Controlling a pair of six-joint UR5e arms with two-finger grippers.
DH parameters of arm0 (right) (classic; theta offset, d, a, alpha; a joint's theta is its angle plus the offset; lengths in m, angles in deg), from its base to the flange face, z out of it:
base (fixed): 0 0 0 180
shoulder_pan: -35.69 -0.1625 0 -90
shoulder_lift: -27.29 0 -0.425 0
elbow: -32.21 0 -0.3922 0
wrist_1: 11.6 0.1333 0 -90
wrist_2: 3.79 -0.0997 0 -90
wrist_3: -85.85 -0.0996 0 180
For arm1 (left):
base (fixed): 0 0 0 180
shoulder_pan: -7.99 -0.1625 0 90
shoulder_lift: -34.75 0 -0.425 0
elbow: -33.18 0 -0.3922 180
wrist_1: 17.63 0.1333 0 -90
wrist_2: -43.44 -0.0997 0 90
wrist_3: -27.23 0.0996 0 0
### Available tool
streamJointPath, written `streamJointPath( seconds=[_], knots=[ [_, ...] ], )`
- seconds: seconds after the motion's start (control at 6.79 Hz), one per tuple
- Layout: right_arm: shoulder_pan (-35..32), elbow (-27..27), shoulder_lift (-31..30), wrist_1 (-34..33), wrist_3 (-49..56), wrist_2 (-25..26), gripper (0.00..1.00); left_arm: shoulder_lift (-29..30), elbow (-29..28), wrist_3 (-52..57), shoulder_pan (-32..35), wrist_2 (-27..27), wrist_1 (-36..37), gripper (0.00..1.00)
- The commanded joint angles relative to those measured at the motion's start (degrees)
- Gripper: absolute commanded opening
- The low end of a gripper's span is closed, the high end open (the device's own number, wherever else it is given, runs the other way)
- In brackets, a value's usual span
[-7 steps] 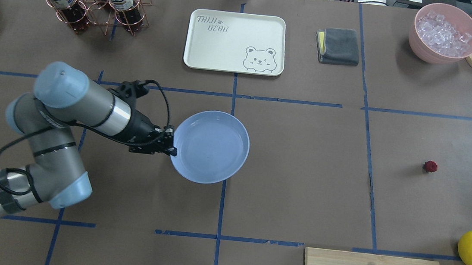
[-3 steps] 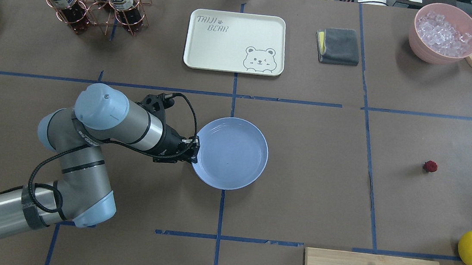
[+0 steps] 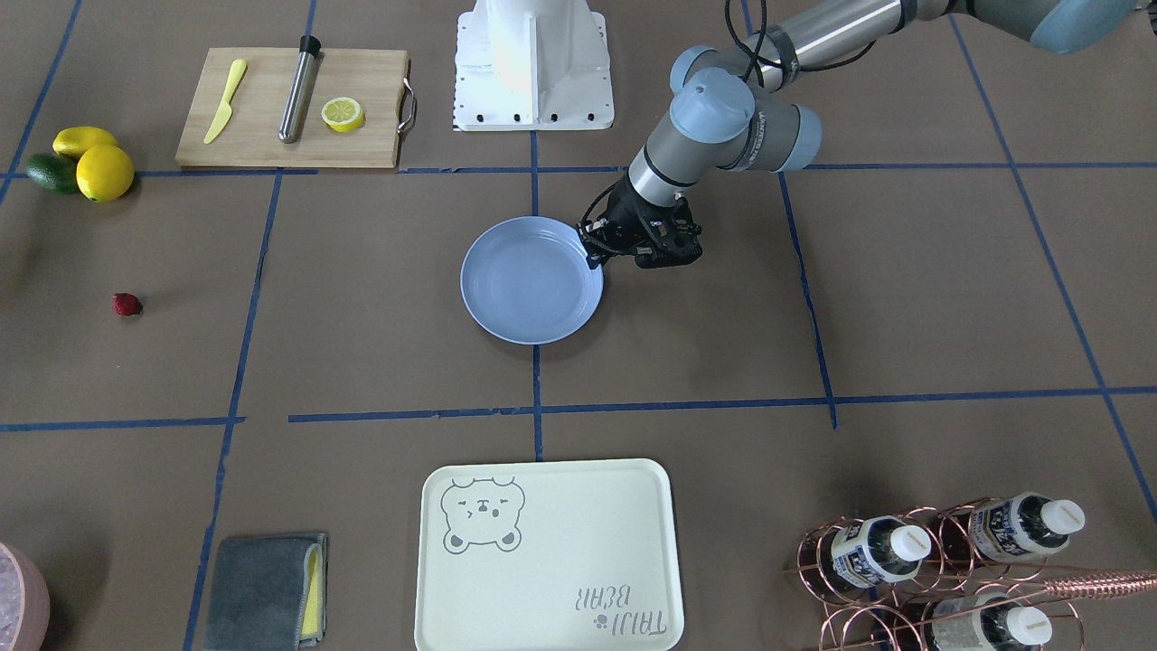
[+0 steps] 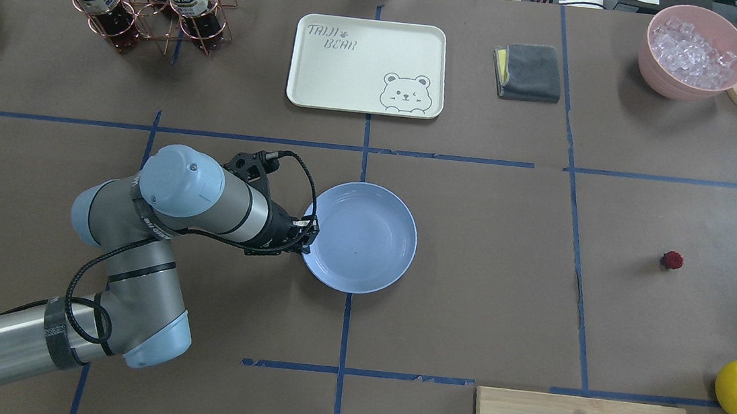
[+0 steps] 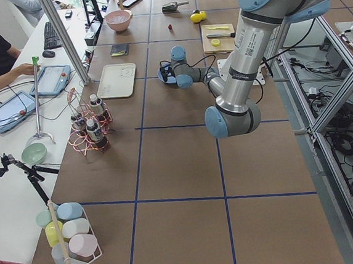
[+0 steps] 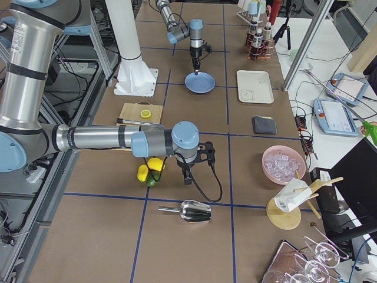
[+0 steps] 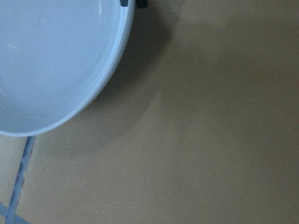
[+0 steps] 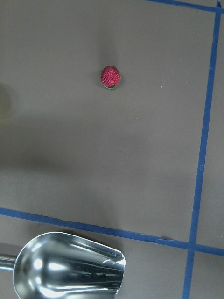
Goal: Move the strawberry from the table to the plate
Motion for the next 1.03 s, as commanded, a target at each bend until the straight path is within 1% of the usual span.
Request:
streamJointPath(
  seconds=[0.0,0.15,0.29,0.44,0.59,0.74,0.88],
  knots=[
    [0.19,-0.10,0.00,-0.02,-0.37,-0.29,1.00,-0.04,-0.11,0.00,-0.34,-0.26,0.07,0.40],
    [0.72,-0.10,0.09,-0.02,-0.37,-0.38,1.00,0.05,0.07,0.09,-0.34,-1.04,0.07,0.45],
    [0.90,-0.10,0.09,0.06,-0.29,-0.47,1.00,0.13,0.33,0.09,-0.34,-1.05,-0.02,0.48],
    [2.03,-0.10,0.18,0.41,-0.46,-1.08,1.00,-0.04,1.55,0.09,-0.25,-1.31,-0.19,0.54],
    [3.26,-0.71,0.18,0.33,-0.46,-1.08,0.99,-0.56,4.69,0.09,0.10,-1.31,-0.11,0.54],
    [6.58,-0.80,0.53,2.16,-3.77,-0.82,0.99,-0.74,6.64,0.00,0.36,-1.22,-0.02,0.57],
    [10.53,-1.06,0.96,8.87,-12.50,2.31,0.99,-0.74,6.92,0.00,0.37,-1.22,-0.02,0.58]
  ],
)
